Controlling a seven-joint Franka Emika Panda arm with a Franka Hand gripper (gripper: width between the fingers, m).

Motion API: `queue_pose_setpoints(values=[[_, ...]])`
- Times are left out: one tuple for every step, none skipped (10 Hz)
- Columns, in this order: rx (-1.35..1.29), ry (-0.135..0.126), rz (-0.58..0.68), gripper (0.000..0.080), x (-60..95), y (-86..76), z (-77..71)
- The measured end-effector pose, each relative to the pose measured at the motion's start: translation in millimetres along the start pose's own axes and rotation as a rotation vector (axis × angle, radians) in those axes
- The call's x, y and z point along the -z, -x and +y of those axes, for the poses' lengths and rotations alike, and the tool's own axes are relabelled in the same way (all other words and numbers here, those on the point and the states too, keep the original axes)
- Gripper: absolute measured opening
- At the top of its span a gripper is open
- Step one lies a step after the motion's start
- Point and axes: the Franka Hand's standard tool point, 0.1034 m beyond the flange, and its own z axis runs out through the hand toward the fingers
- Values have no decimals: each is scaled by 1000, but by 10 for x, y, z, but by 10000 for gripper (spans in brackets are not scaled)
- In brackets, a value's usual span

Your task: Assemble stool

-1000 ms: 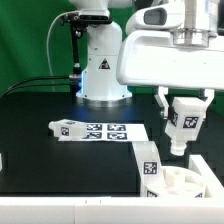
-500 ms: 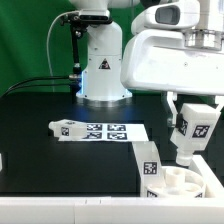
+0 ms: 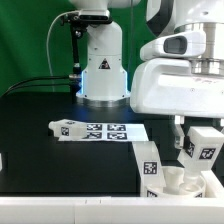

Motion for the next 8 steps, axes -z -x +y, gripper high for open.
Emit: queue_pose_setpoints(values=[[3, 1, 0, 337, -33, 16, -11], [4, 3, 0, 337, -70, 32, -8], [4, 4, -2, 337, -88, 44, -8], [5, 4, -3, 337, -92, 46, -8], [5, 6, -6, 337, -115, 60, -6], [8, 7, -7, 337, -153, 80, -12], [9, 9, -3, 337, -185, 89, -12], [11, 10, 3, 337, -201, 91, -12]])
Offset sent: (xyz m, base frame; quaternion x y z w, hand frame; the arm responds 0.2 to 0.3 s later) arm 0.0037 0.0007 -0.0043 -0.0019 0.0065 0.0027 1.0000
